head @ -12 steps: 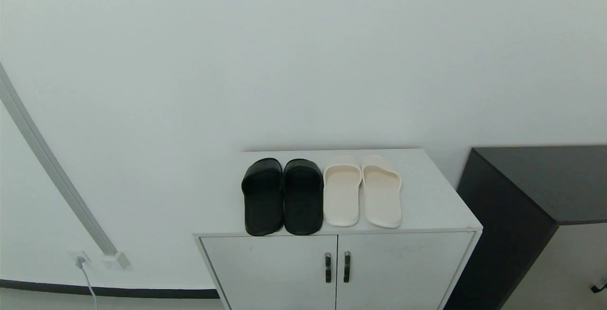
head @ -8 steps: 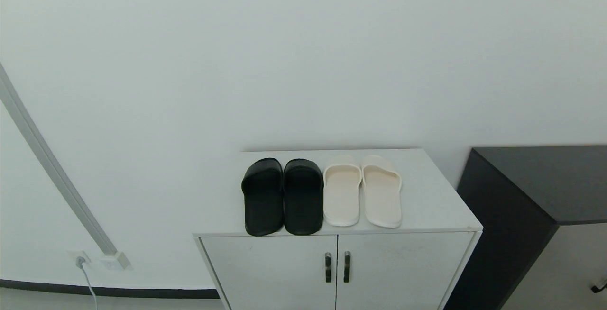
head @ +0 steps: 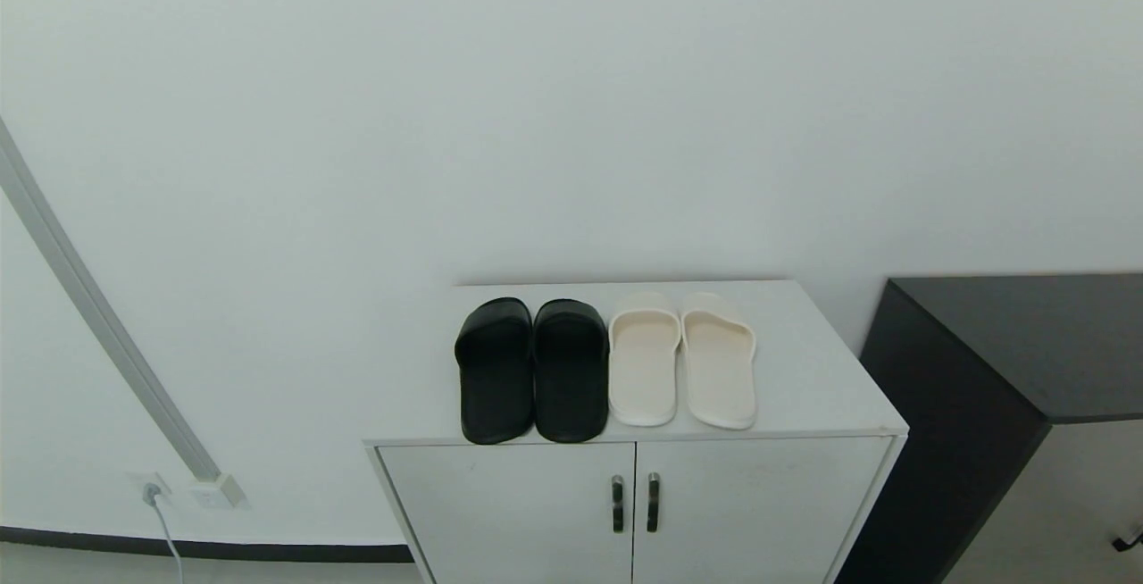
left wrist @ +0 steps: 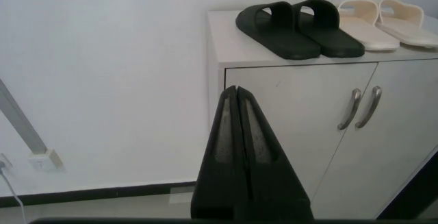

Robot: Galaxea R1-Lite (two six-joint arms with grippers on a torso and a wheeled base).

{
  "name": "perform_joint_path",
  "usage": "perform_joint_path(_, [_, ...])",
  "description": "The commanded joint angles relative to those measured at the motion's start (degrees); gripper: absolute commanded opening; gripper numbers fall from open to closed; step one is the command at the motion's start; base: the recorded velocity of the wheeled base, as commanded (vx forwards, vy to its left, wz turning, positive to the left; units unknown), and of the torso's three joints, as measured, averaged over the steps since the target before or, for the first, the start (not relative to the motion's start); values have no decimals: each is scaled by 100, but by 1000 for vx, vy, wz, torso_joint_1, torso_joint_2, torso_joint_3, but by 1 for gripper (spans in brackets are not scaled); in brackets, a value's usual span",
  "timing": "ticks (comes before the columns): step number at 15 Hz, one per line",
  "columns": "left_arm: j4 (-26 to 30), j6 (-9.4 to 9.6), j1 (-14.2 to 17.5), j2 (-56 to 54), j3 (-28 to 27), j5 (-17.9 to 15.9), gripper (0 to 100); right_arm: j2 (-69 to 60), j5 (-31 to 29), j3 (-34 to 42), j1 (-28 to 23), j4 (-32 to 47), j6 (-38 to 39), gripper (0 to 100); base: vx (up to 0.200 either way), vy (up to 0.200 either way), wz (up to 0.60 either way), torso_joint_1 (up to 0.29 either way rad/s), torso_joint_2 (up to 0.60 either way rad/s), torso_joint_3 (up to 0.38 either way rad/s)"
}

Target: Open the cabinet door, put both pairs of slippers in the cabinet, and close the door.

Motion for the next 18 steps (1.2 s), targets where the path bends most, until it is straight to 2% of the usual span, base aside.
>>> perform_joint_path(1, [-1,-4,-1,7,1,1,0,1984,38,-26,289,-1140,6,100,0,0,0,0,0,0])
perform_joint_path(3, [-1,-4,-1,7,1,1,0,2538,-85,-26,606,-1702,-3,100,0,0,0,0,0,0])
perform_joint_path(5, [-1,4,-1,7,1,1,0,3241,-701,-184,1370,-2203,279,100,0,0,0,0,0,0])
perform_joint_path(8, [-1,4,-1,7,1,-8,0,3944,-1413,-738,2522,-2273,727,100,0,0,0,0,0,0])
perform_joint_path(11, [-1,4,-1,7,1,-8,0,4647,-2037,-1327,3427,-2282,1122,100,0,0,0,0,0,0])
perform_joint_path(14, [-1,4,-1,7,1,-8,0,5342,-2555,-1915,3954,-2309,1377,100,0,0,0,0,0,0])
perform_joint_path(18, [-1,4,-1,7,1,-8,0,6256,-2907,-2671,4077,-2309,1650,100,0,0,0,0,0,0])
